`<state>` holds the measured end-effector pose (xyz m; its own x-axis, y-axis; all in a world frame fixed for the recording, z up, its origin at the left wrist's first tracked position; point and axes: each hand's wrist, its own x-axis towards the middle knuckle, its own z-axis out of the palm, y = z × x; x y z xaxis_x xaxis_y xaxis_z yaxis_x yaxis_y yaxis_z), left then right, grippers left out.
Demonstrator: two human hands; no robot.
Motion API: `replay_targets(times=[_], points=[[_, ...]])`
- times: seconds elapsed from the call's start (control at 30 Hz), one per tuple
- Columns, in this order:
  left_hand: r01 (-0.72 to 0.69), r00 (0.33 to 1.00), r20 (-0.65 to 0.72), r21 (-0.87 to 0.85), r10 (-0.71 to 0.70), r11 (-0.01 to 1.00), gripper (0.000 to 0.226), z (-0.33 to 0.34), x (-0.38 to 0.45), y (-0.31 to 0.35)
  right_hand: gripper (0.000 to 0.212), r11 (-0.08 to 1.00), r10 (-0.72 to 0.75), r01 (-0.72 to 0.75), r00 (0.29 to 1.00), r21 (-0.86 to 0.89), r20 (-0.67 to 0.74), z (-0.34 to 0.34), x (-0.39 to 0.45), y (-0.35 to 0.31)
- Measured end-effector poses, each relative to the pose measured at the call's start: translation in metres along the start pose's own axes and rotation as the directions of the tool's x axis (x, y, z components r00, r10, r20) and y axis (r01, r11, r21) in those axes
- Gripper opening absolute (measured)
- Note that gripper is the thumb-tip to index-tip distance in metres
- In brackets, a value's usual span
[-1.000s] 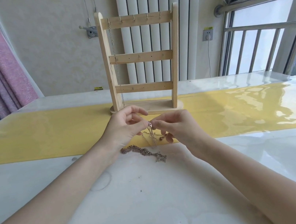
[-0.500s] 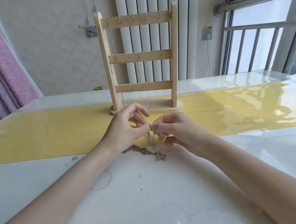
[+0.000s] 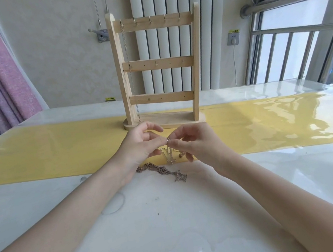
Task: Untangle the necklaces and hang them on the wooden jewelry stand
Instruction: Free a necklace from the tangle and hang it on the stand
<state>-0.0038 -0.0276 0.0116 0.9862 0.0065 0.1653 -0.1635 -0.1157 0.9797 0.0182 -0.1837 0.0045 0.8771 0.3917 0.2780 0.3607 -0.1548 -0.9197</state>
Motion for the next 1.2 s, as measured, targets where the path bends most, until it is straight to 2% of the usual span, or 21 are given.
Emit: replay_targets(times=[0.17,0.27,0.33,0.4,0.5,0.6,0.73,0.83,0.97,1.2], points=[[-0.037,0.999,-0.015,0.098,0.039,0.995,0.02,0.001,-0.001,0.001,0.01,0.989,-0.056,0.052,0.998,-0.14,-0.029,0.001,-0.001,0.001],[-0.047,0.996,-0.062,0.166,0.058,0.985,0.021,0.0,-0.001,0.001,0.011,0.951,-0.101,0.081,0.993,-0.299,-0.053,0.003,-0.001,0.001],[-0.029,0.994,-0.102,0.177,0.047,0.984,0.02,-0.002,0.001,0.0,0.013,0.941,-0.105,0.066,0.989,-0.333,-0.1,0.002,-0.001,0.0],[0.001,0.99,-0.143,0.152,0.021,0.988,0.02,-0.005,0.003,-0.001,0.017,0.965,-0.078,0.024,0.978,-0.262,-0.196,-0.001,0.0,0.001],[0.022,0.986,-0.164,0.01,-0.021,1.0,0.019,-0.005,0.005,-0.002,0.016,0.997,0.022,-0.04,0.96,-0.059,-0.278,-0.006,0.002,0.001],[0.079,0.984,-0.147,-0.153,-0.102,0.985,0.018,-0.004,0.005,-0.002,0.014,0.973,0.144,-0.101,0.968,0.205,-0.205,-0.009,0.002,0.001],[0.177,0.964,-0.143,-0.282,-0.223,0.943,0.02,-0.004,0.005,-0.003,0.014,0.846,0.249,-0.214,0.968,0.488,-0.007,-0.012,0.003,-0.003],[0.184,0.957,-0.13,-0.416,-0.259,0.89,0.019,-0.004,0.004,-0.003,0.016,0.807,0.266,-0.215,0.964,0.55,-0.013,-0.015,0.004,-0.002],[0.193,0.955,-0.064,-0.606,-0.289,0.772,0.015,-0.003,0.003,0.004,0.017,0.779,0.25,-0.188,0.968,0.598,-0.021,-0.015,0.004,-0.002],[0.188,0.955,-0.057,-0.642,-0.29,0.743,0.015,-0.003,0.003,0.007,0.014,0.641,0.264,-0.23,0.962,0.732,0.071,-0.016,0.003,-0.005]])
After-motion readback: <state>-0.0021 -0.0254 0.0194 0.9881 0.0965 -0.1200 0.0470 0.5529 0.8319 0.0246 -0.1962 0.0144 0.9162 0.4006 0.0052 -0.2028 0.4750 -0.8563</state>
